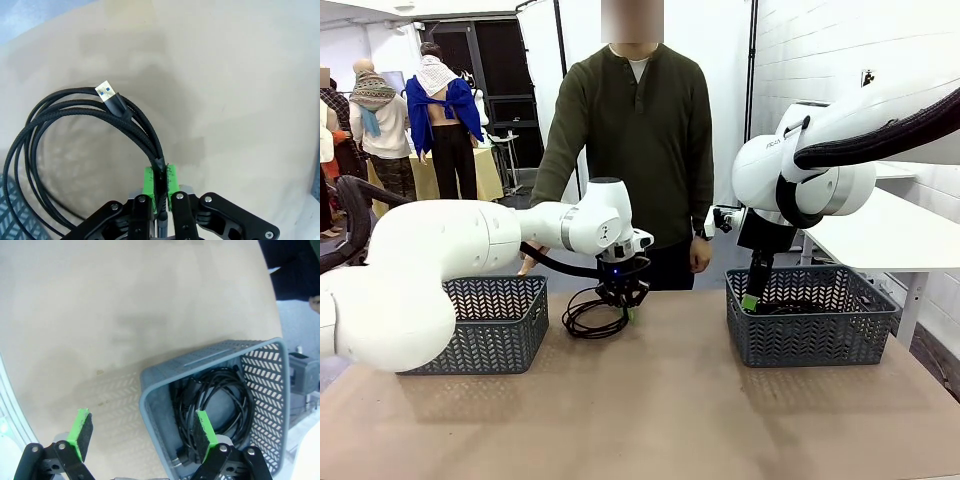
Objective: Organize the cables according to human instructions.
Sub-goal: Pick up a bundle of cables and place it in the basket indicated by the human.
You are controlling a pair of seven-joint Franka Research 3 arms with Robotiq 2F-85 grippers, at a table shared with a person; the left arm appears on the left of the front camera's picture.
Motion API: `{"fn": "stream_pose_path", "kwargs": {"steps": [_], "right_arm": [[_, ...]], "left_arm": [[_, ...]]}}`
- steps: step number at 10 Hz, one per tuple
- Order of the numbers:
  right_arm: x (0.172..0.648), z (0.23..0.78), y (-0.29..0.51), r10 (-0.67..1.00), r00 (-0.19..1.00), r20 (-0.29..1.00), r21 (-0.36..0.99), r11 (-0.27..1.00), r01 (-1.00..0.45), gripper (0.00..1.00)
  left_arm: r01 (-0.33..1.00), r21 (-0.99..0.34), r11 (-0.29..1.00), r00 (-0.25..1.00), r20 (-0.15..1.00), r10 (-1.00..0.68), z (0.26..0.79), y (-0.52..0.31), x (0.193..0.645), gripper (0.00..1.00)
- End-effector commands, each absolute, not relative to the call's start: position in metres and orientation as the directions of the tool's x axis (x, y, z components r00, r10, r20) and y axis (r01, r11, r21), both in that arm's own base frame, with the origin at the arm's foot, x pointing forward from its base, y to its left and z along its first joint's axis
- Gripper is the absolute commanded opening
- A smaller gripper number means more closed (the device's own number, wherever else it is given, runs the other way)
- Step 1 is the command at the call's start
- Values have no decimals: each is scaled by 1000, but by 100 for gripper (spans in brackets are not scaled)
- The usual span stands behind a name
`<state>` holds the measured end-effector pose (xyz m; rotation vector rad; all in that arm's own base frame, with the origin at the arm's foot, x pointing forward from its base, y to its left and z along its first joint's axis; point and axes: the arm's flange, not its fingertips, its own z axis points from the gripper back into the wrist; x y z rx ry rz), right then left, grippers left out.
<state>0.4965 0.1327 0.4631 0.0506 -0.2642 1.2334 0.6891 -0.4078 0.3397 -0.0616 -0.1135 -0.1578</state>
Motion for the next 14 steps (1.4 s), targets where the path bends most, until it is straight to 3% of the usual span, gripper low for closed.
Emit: {"fn": "stream_pose_path", "kwargs": {"steps": [1,9,12,14], "right_arm": [[499,463,132,927,307,218,-104,334,-937,100],[499,463,132,927,307,218,-104,334,-937,100],[499,463,132,927,307,218,-104,334,-937,100],[499,463,132,927,307,218,-104,334,-937,100]], "left_arm": [[185,-34,982,980,84,-182,383,-412,685,0],[496,32,868,866,59,-497,510,-417,649,0],[686,88,722,726,-5,-688,541,-396,624,0],[744,90,662,663,12,-748,554,-368,612,0]]}}
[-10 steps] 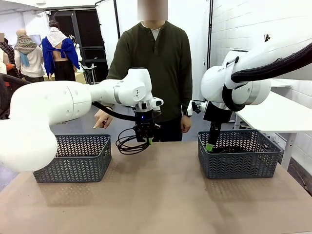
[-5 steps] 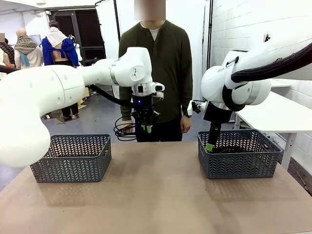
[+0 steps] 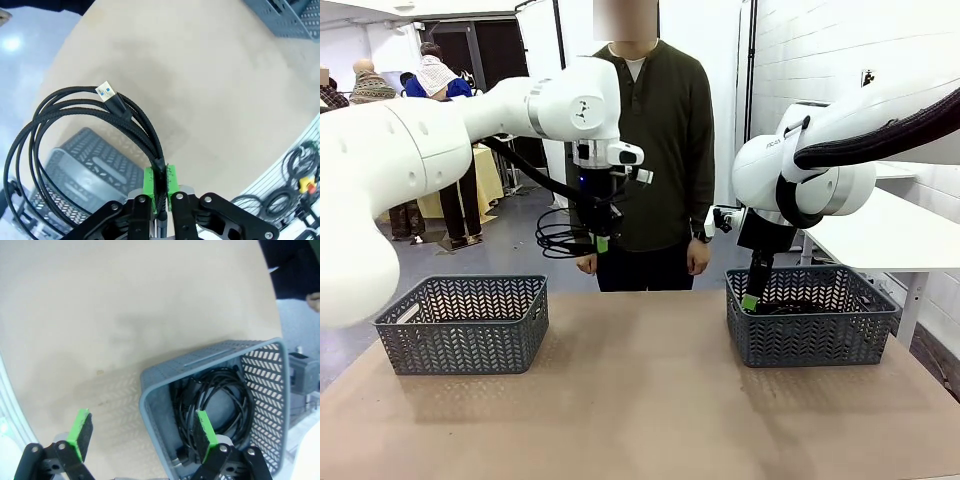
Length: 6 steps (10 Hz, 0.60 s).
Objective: Organize the cables according to human instructions.
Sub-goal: Pick up a bundle of cables and place it in the basket indicated by the human.
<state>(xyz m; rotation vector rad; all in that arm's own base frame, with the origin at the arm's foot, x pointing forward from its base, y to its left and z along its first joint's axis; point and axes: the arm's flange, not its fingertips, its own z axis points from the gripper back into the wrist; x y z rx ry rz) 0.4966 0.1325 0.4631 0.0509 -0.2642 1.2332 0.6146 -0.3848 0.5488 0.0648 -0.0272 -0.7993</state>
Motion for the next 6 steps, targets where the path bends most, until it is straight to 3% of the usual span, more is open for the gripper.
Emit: {"fn": "stream_pose_path", "kwargs": {"steps": [1,6], "right_arm": [[499,463,132,927,307,218,-104,334,-937,100],[499,463,132,927,307,218,-104,334,-937,100]], "left_arm": [[774,98,625,627,17,-779,559,-349,604,0],[875,81,478,478,19,-878,557,-270,571,0]]}}
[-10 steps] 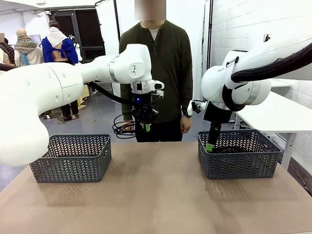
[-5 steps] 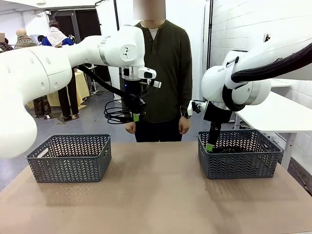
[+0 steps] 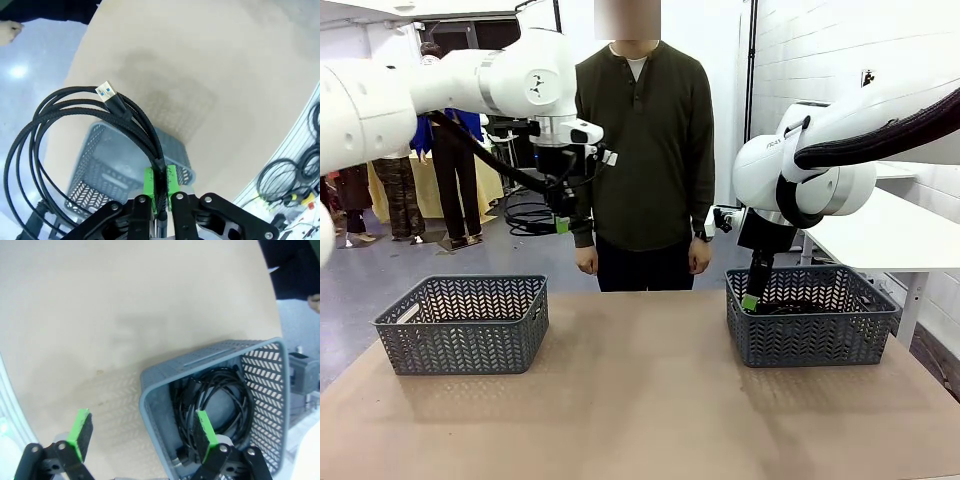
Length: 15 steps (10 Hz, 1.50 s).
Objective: Organize the cables according to human instructions.
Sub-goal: Pick up a bundle of cables and place it in the basket indicated by the human.
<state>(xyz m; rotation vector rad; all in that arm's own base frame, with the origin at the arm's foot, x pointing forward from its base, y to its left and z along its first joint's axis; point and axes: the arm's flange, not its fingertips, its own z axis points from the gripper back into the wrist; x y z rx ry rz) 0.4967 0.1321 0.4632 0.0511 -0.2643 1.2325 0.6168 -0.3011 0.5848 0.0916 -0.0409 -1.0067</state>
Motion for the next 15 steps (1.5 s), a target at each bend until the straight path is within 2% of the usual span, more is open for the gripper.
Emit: {"fn": "stream_pose_path", "kwargs": {"steps": [1,3,4,5,12,15], "right_arm": [[499,463,132,927,307,218,-104,334,-937,100],[499,463,132,927,307,218,-104,334,-937,100],[499,463,132,927,307,218,-104,334,-937,100],[499,463,132,927,307,218,-104,334,-937,100],[499,463,132,927,307,218,-104,334,-937,100],[499,463,132,927,307,218,-104,334,-937,100]], "left_arm": [[893,63,446,445,29,-895,555,-256,566,0],[897,26,441,440,39,-897,554,-230,559,0],[875,17,484,483,42,-875,554,-224,560,0],[887,46,460,460,7,-888,565,-256,593,0],[887,46,460,460,7,-888,565,-256,593,0],[921,50,385,383,47,-922,560,-230,584,0]]}}
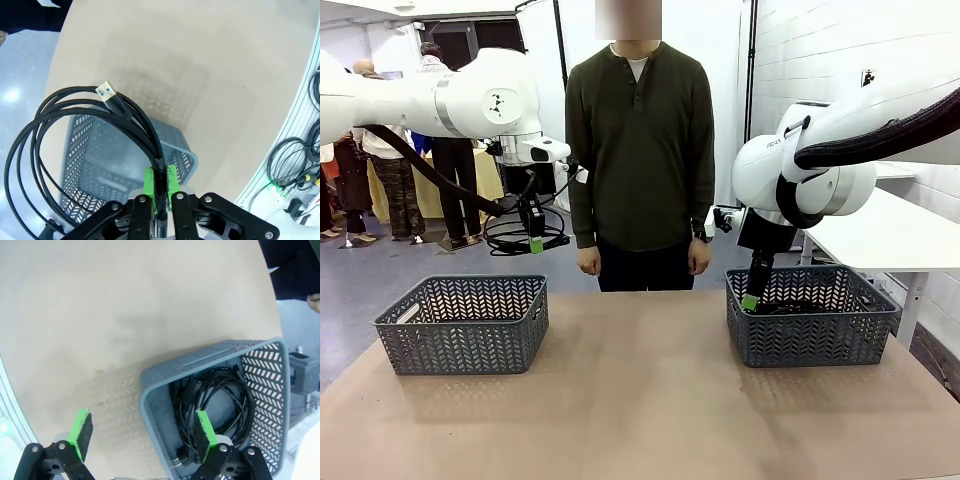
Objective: Organize the cables according to human instructions.
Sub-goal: Pick up a bundle of cables and place it in the basket indicated by the human.
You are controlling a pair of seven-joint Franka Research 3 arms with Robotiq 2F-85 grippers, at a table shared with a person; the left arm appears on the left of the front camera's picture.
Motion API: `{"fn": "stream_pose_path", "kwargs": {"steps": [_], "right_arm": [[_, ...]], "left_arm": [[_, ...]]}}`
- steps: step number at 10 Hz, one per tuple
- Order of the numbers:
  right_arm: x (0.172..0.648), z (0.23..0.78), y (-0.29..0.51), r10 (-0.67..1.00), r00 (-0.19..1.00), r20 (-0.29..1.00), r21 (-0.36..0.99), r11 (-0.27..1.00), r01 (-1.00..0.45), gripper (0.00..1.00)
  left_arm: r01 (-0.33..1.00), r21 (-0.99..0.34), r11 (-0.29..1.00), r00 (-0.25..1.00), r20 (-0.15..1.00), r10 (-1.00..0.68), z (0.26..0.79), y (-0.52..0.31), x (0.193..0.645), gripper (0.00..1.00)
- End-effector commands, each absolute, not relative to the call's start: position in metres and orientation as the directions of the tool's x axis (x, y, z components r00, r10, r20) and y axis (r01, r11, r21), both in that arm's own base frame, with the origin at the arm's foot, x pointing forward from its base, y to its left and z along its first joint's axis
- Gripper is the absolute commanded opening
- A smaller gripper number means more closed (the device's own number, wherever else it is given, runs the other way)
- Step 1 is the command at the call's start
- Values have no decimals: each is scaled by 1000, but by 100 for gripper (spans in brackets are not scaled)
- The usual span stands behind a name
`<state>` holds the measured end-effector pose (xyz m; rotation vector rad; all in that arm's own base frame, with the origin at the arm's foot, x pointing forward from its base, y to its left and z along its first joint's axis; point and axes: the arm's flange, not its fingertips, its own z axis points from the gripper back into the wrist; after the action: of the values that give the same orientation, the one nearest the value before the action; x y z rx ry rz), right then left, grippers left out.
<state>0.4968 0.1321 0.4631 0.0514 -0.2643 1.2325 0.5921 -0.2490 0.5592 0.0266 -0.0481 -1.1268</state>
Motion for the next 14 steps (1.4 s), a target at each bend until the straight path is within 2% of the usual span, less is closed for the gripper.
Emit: {"fn": "stream_pose_path", "kwargs": {"steps": [1,4,6,8,14], "right_arm": [[499,463,132,927,307,218,-104,334,-937,100],[499,463,132,927,307,218,-104,334,-937,100],[499,463,132,927,307,218,-104,334,-937,100],[499,463,132,927,307,218,-104,334,-937,100],[499,463,132,927,307,218,-104,334,-937,100]], "left_arm": [[930,43,365,363,42,-931,560,-217,577,0],[958,21,285,283,63,-957,556,-183,558,0],[968,52,247,245,43,-969,546,-163,546,0],[978,95,186,184,28,-982,532,-147,544,0],[997,31,65,65,12,-998,493,-112,559,0]]}}
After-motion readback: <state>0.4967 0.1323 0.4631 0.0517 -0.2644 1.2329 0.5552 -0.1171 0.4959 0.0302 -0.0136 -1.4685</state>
